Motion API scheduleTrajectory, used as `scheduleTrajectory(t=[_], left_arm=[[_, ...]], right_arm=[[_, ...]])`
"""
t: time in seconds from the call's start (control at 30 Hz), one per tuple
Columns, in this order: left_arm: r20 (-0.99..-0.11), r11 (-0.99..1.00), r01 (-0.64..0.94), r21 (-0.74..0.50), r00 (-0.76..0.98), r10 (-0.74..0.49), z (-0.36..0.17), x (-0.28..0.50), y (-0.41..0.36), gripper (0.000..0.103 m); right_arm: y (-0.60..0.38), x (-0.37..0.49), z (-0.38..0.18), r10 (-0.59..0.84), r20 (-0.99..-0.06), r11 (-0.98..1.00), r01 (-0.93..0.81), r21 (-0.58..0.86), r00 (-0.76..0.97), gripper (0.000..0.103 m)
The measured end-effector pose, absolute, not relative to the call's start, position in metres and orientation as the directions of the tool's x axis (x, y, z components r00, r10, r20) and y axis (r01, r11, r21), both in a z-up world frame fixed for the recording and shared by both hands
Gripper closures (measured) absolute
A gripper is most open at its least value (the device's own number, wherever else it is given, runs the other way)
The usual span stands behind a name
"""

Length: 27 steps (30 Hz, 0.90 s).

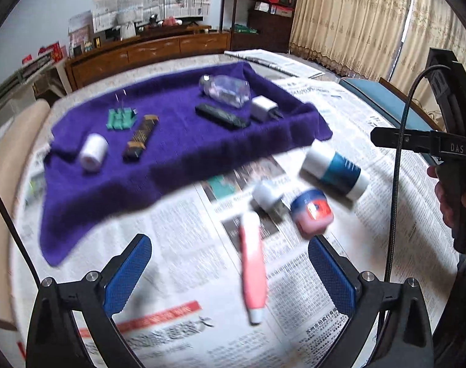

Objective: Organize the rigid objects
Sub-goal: 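Withdraw both tools from the towel back toward the loose items, then grasp the pink tube with the left tool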

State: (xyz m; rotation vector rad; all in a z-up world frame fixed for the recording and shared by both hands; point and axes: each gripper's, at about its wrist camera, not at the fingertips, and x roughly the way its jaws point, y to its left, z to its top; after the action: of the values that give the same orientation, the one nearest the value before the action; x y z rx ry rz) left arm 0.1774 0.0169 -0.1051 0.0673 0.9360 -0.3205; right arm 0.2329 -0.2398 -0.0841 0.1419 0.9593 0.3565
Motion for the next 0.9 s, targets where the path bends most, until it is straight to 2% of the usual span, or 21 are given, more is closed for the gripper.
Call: scheduleTrajectory(t=[0.13, 0.3, 0.4, 0.47, 0.57, 0.7, 0.73, 0.9], left_arm=[[-0.818, 0.950, 0.309, -0.051, 0.532, -0.218, -0.121, 0.173, 0.009, 0.001], [-0.821, 0.945, 0.327, -0.021, 0.533, -0.203, -0.126, 0.170, 0.007, 0.017], [-0.811, 0.941, 0.339, -0.002, 0.549, -0.200, -0.123, 0.166, 0.007, 0.034], [-0.804, 0.934, 0.356, -0.002, 0.555, -0.213, -0.121, 0.165, 0.006, 0.050], [-0.800, 0.925, 0.379, 0.002, 0.556, -0.226, -0.120, 0.162, 0.001, 0.067], [-0.798, 0.925, 0.379, -0.003, 0.556, -0.231, -0.119, 0.158, -0.002, 0.076], [-0.800, 0.928, 0.373, -0.006, 0.555, -0.228, -0.119, 0.157, -0.002, 0.087], [-0.790, 0.941, 0.338, -0.031, 0.569, -0.230, -0.119, 0.155, 0.001, 0.087]], right_arm=[[-0.237, 0.228, -0.092, 0.311, -0.789, 0.947, -0.244, 0.209, 0.530, 0.000], [-0.240, 0.228, -0.098, 0.324, -0.789, 0.942, -0.251, 0.222, 0.521, 0.000], [-0.240, 0.228, -0.099, 0.313, -0.796, 0.945, -0.251, 0.208, 0.518, 0.000], [-0.240, 0.228, -0.098, 0.321, -0.792, 0.943, -0.252, 0.216, 0.520, 0.000], [-0.240, 0.227, -0.096, 0.323, -0.788, 0.942, -0.260, 0.213, 0.524, 0.000], [-0.238, 0.225, -0.098, 0.329, -0.797, 0.939, -0.267, 0.218, 0.506, 0.000], [-0.238, 0.225, -0.098, 0.333, -0.798, 0.937, -0.269, 0.221, 0.503, 0.000], [-0.236, 0.224, -0.100, 0.349, -0.797, 0.930, -0.283, 0.233, 0.493, 0.002]])
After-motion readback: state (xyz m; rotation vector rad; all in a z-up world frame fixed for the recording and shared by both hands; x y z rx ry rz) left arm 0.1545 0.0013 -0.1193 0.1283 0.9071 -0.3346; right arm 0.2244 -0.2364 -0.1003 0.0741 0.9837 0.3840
